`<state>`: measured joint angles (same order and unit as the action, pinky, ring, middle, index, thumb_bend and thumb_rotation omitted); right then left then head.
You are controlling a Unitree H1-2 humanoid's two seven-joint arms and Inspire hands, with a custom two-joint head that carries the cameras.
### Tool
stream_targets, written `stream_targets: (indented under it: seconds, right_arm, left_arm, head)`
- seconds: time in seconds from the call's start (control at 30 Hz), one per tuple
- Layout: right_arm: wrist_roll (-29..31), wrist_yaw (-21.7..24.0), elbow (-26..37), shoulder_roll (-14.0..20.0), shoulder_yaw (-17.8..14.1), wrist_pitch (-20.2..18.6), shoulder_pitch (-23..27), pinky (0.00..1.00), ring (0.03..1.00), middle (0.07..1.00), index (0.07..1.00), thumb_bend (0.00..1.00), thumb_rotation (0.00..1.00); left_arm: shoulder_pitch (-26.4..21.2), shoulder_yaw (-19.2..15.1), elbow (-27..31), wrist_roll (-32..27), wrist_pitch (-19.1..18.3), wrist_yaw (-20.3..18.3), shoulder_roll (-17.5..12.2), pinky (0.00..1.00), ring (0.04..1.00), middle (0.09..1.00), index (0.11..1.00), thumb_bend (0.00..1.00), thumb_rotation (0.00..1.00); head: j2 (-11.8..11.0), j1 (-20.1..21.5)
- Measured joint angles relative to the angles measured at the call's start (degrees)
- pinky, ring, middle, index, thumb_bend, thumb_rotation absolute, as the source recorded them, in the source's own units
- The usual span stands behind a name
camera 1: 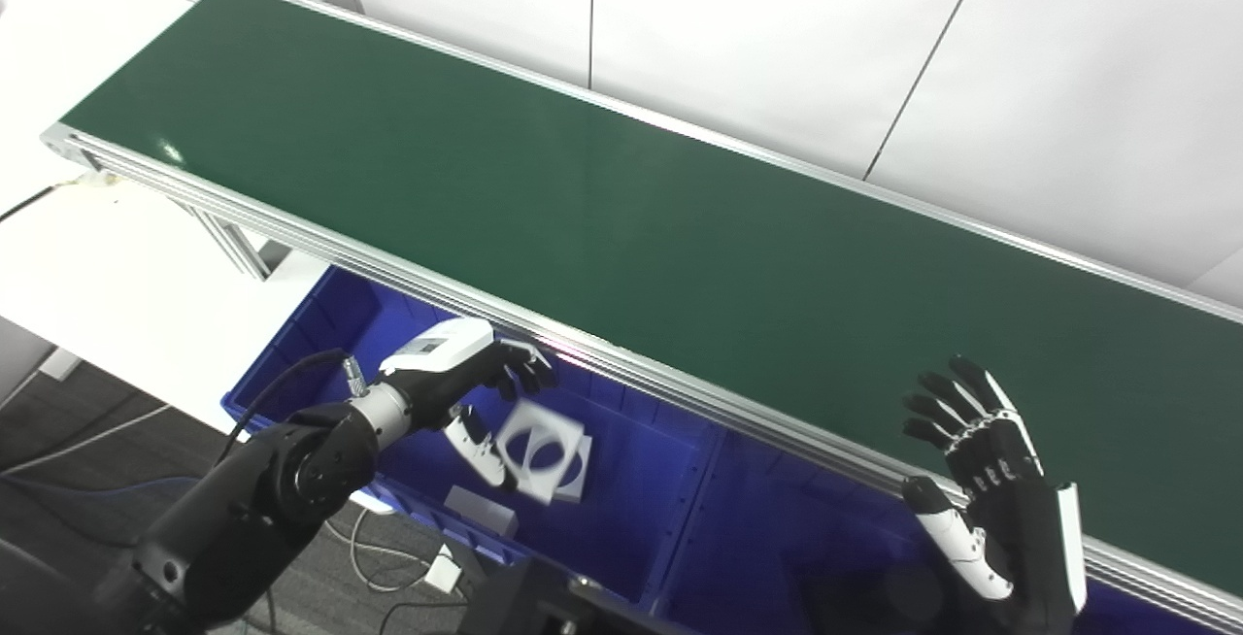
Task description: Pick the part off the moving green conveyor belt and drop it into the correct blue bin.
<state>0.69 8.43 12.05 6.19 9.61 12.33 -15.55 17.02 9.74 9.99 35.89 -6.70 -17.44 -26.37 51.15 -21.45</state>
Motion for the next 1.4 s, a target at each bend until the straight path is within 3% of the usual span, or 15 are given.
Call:
stream_targets:
  seconds: [0.37,0.57,0.7,0.87,1.0,1.23,1.4]
  right_arm:
    - [-0.02,0.02,-0.01,0.02,-0.01,0.00,0.01,0.69,0.757,0.804,0.869,0.75,0.52]
    - [-0.05,0.02,-0.01,0.04,0.00,0.00,0.00,0.69,0.756,0.801,0.869,0.75,0.52]
    - [-0.20,0.01,-0.02,0.06,-0.01,0.00,-0.11,0.69,0.757,0.800,0.869,0.75,0.53]
    - [-0.34,0.01,-0.25,0.04,0.03,0.02,-0.12,0.69,0.758,0.800,0.870,0.75,0.52]
    - [-0.38,0.01,-0.38,0.04,0.07,0.02,-0.16,0.69,0.759,0.801,0.866,0.75,0.51]
    - [-1.25,-0.03,-2.10,0.01,0.24,0.21,-0.32,0.69,0.761,0.803,0.867,0.74,0.52]
    - [-1.54,-0.05,-2.83,-0.29,0.40,0.68,-0.70,0.69,0.758,0.801,0.867,0.74,0.50]
  left_arm:
    - [-0.33,0.85,1.46,1.23,-2.86,-3.32,-1.17,0.86,0.995,1.000,0.999,1.00,0.01]
    - [-0.29,-0.78,5.11,-0.60,-3.80,-4.77,-1.61,0.88,0.966,0.982,0.928,0.93,0.05]
    - [0.22,-4.41,8.80,-5.92,-3.81,-4.84,-1.50,0.80,0.924,0.944,0.884,0.92,0.07]
    - [0.89,-8.16,12.74,-14.41,-1.54,-4.43,-1.35,0.81,0.918,0.922,0.885,0.97,0.24]
    - [0.87,-10.83,16.29,-24.90,-2.85,-6.55,-1.59,0.82,0.898,0.918,0.906,1.00,0.33]
    - [0.13,-12.00,22.09,-37.39,-6.30,-9.49,-2.59,0.79,0.853,0.886,0.892,1.00,0.28]
    - [-0.65,-12.11,22.88,-45.54,-7.22,-9.55,-0.84,0.79,0.828,0.862,0.865,1.00,0.21]
  head:
    - [-0.09,0.35]
    - [-0.35,0.97]
    - [-0.79,1.41]
    - [-1.67,2.72]
    - [-2.11,3.25]
    - [-4.48,5.27]
    - [-6.24,7.73]
